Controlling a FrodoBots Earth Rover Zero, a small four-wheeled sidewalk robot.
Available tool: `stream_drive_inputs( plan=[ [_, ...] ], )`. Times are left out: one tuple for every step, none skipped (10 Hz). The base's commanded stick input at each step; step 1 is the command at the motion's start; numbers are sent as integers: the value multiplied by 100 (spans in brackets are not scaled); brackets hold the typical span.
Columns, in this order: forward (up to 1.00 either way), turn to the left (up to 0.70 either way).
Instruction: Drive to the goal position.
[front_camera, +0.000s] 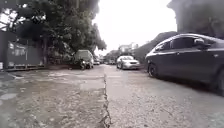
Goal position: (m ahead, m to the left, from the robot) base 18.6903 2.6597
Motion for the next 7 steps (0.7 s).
stream_drive_inputs(
  plan=[
    [70, -11],
    [70, -13],
    [70, 0],
    [70, 0],
    [70, 0],
    [70, 0],
    [70, 0]
  ],
)
